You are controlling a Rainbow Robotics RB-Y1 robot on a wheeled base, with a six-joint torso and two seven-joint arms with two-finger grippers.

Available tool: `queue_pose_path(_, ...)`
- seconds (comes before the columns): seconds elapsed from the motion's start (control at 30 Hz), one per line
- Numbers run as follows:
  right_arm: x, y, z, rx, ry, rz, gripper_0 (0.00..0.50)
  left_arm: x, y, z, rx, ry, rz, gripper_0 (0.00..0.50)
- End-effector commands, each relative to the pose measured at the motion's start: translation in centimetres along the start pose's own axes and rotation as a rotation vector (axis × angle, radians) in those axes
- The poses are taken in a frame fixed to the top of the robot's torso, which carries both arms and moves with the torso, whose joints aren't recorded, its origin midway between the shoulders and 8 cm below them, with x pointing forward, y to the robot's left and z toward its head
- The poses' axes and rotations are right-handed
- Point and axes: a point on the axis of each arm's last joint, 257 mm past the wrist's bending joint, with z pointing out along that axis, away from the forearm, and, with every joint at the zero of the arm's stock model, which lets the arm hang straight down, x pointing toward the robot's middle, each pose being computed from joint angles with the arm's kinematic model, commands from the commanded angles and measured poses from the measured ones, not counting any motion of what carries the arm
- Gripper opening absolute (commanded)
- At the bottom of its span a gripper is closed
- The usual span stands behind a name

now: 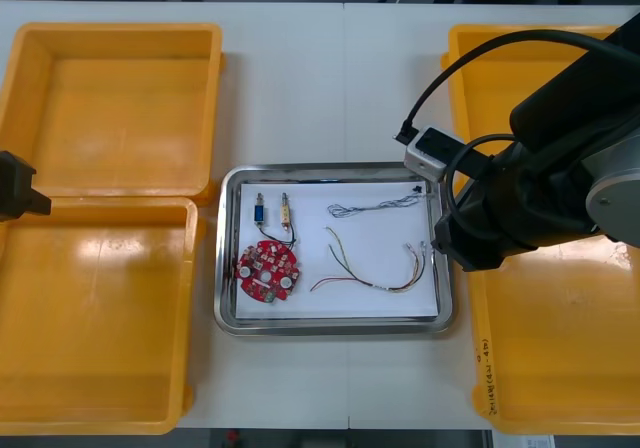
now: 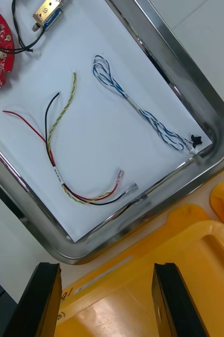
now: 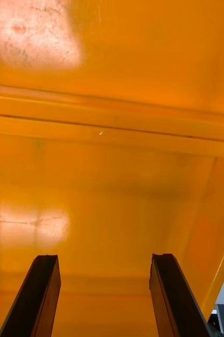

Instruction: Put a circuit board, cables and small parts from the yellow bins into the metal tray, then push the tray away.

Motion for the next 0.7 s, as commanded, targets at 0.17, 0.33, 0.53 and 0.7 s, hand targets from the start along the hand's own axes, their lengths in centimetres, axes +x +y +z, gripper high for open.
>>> queue_pose_path(0.17,-1.8,3.9,1.0,0.023,0.014,-0.185,0.5,0.8,2.6,-0.8,-0.071,-0.003,0.079,0.5)
queue_pose_path(0.33,-2.3,6.2,2.3,0.004,0.024,-0.275,0.5,1.2,2.8,-0.5,-0.074,0.008,0.08,0.5)
queue_pose_path(0.53,-3.1,9.1,4.1,-0.033,0.071,-0.394,0.5,1.2,2.8,-0.5,-0.074,0.008,0.08,0.5)
queue_pose_path(0.7,-3.6,11.1,5.4,-0.047,0.078,-0.479,0.5,1.2,2.8,-0.5,-0.074,0.008,0.08,0.5)
